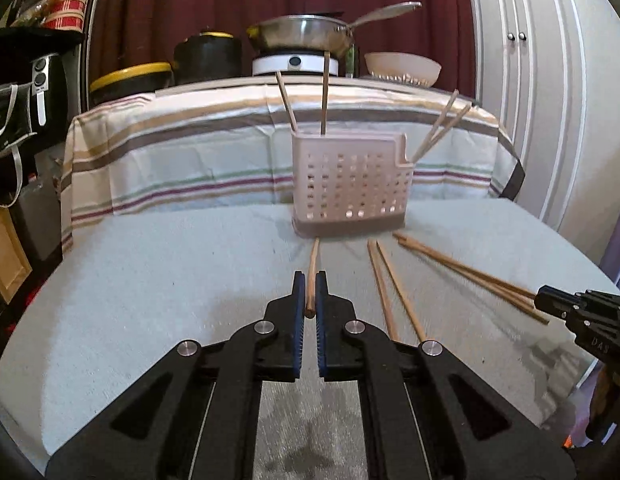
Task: Organize utensils
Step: 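Close the left gripper on a chopstick while the right gripper grasps another, then lift the chopsticks and carry both tools over the caddy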
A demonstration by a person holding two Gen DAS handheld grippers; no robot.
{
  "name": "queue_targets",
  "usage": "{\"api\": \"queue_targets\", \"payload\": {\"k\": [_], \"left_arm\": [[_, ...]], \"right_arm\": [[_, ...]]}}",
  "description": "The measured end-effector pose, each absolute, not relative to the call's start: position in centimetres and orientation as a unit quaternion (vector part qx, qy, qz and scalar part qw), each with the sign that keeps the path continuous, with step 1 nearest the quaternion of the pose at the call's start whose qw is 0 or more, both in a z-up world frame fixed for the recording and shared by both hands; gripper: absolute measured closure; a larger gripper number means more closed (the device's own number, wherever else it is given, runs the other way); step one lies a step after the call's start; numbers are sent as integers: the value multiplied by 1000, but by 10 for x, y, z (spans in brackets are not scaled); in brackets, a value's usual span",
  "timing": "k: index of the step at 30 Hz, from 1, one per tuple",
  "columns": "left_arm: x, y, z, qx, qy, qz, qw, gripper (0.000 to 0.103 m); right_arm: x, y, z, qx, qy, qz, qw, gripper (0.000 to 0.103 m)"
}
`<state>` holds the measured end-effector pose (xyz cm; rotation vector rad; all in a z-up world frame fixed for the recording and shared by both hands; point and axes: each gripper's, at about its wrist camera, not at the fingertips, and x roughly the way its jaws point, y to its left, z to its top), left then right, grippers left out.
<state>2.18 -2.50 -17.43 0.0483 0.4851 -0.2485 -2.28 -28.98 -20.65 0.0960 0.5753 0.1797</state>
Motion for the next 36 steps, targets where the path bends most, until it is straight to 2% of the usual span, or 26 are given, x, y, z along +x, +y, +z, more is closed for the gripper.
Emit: {"api": "queue_targets", "payload": {"k": [13,36], "left_arm": [[31,-20,-146,18,200,-122,972,98],[113,-29,-90,10,130,-122,984,98]], "right_arm": [[-16,-293,-183,55,265,89,959,96],[69,-290,-119,52,191,103,975,96]]}}
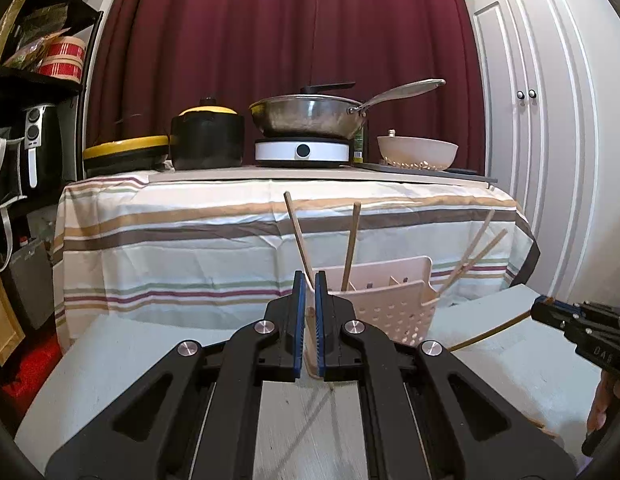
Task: Organize utensils
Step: 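Lift the chopsticks and carry both tools over the caddy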
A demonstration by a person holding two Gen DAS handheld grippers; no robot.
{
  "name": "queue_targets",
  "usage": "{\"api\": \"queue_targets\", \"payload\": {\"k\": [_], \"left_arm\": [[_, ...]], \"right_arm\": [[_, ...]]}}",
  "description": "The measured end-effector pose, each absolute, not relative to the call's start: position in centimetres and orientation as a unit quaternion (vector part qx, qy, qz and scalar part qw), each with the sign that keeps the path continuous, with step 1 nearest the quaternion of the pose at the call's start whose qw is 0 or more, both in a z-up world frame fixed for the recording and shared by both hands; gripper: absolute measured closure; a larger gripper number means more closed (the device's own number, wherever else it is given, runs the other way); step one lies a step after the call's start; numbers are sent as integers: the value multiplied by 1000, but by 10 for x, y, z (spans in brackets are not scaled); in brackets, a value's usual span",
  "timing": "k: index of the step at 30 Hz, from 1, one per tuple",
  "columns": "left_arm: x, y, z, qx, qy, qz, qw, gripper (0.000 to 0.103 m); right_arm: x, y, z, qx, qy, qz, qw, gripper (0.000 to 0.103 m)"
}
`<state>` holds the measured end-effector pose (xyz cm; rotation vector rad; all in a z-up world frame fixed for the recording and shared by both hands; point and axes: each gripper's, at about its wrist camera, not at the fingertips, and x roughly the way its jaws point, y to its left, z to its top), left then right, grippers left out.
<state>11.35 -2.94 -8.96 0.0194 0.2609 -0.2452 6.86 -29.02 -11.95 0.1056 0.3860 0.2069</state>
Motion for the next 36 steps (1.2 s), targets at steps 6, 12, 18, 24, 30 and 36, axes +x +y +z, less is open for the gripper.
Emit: {"api": "queue_targets", "payload": {"k": [6,12,18,24,30,36], "left_arm": [[130,-30,-86,5,128,-122,984,98],[139,-31,-89,3,127,-123,984,97],[140,-32,-89,9,123,-131,984,97],[141,-29,-77,7,122,-139,983,98],[137,-26,-47,-2,115,-154,981,98],[125,-20,-5,2,83,-165,983,98]], "right_arm": [[89,-286,-108,44,178,102,978,96],[105,-281,-107,42,179,104,977,96],[111,-280,-104,45,177,105,977,96],[112,-283,-94,47,175,108,978,96],[108,-287,-74,48,169,115,978,96],[97,-295,-42,51,154,135,977,96]]}}
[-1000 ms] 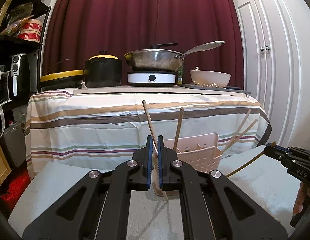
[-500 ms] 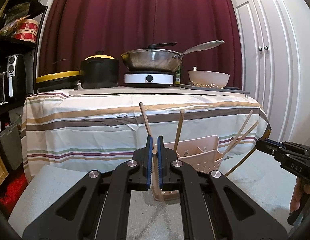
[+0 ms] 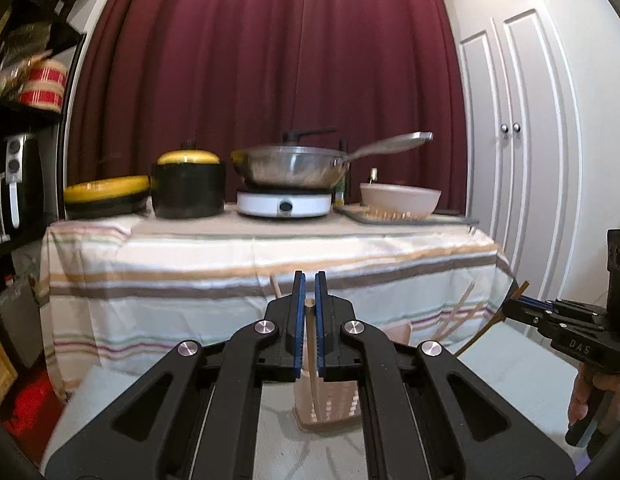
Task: Organize utensils
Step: 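Lift the chopsticks and carry both tools over the caddy, then lower the chopsticks into the caddy and open both grippers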
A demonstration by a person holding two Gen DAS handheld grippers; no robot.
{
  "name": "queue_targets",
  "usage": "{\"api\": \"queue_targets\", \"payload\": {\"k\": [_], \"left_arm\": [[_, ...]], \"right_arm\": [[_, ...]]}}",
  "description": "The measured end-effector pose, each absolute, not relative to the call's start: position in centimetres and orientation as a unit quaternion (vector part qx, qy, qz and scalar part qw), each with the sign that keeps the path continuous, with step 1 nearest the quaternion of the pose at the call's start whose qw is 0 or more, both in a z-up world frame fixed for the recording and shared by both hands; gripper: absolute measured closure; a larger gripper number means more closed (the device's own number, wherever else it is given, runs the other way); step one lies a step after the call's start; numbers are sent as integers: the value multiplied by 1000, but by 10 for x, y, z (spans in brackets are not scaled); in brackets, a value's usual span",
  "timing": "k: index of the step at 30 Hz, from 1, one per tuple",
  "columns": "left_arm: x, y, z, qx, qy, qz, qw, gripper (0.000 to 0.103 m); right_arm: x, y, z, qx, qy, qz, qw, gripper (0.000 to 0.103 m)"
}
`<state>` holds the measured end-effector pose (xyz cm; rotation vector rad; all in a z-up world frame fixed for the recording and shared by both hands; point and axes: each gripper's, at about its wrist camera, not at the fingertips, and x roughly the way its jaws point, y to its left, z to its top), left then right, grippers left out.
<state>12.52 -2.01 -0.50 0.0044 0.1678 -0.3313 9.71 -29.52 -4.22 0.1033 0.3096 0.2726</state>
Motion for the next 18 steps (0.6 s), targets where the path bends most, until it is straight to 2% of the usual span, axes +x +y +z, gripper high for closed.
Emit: {"api": "queue_targets", "payload": {"k": [11,18], "left_arm": [[132,-7,51,2,24,-151,988,98],[165,-27,50,-3,37,-172,984,98]], "right_arm": [[87,-317,9,66,95,141,983,96],[124,-322,6,67,107,126,984,96]]}}
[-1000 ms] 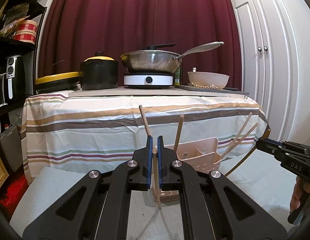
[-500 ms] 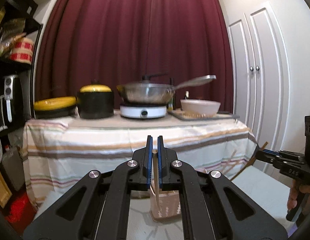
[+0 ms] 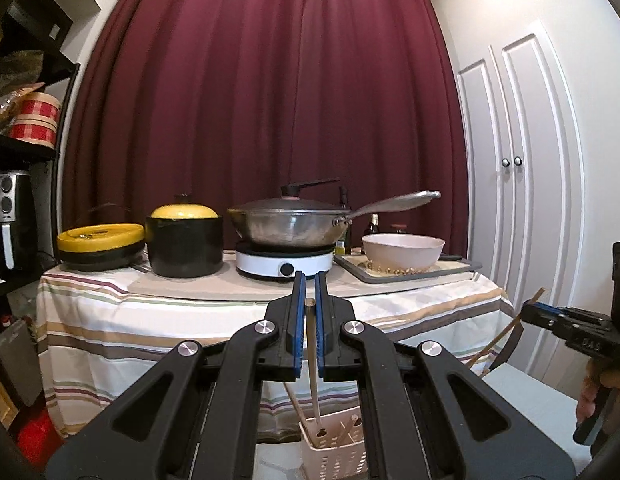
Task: Organize utensils
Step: 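Lower the chopsticks into the caddy and open both grippers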
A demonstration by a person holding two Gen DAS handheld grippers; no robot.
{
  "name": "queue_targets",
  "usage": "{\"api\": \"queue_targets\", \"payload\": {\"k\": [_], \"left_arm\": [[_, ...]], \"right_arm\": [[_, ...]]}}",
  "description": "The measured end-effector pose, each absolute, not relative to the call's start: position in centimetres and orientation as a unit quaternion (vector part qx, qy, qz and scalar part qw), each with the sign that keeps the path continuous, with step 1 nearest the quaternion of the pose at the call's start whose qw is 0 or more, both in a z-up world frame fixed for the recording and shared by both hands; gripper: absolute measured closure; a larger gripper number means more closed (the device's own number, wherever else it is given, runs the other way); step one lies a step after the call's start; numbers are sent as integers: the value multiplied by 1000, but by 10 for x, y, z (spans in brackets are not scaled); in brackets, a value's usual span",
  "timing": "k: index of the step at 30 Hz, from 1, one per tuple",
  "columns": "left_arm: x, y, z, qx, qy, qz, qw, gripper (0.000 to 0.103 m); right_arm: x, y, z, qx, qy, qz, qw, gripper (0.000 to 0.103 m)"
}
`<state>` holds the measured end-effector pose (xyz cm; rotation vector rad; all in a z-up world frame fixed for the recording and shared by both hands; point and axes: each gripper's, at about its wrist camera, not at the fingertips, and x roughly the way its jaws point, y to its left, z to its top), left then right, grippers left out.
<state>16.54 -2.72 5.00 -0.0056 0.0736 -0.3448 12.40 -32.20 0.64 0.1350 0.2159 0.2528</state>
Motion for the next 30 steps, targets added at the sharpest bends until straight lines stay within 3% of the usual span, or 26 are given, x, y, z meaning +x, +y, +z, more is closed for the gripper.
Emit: {"api": "queue_targets", "payload": {"k": [11,12,14,15,18,25,30], "left_arm": [[228,-50,-17,-3,129,-175,976,98],[230,-51,-21,-2,134,-175,975,92],[232,-52,-30,0,143,-174,974,67],[232,-52,-31,-3,142,-172,975,47],[228,-47,-29,-20,135,-171,976,42],[200,-34,-14,-31,111,-156,981,24],[168,-29,-11,-28,103,-146,983,22]], "right_arm": [[184,-308,-54,72,199,134,968,96],[185,-307,-58,73,203,134,967,96],[190,-307,-66,80,216,136,964,95],[190,-307,-67,84,216,136,963,87],[184,-308,-62,82,203,129,967,62],[145,-310,-33,56,147,108,982,53],[109,-315,-33,44,135,98,985,53]]}}
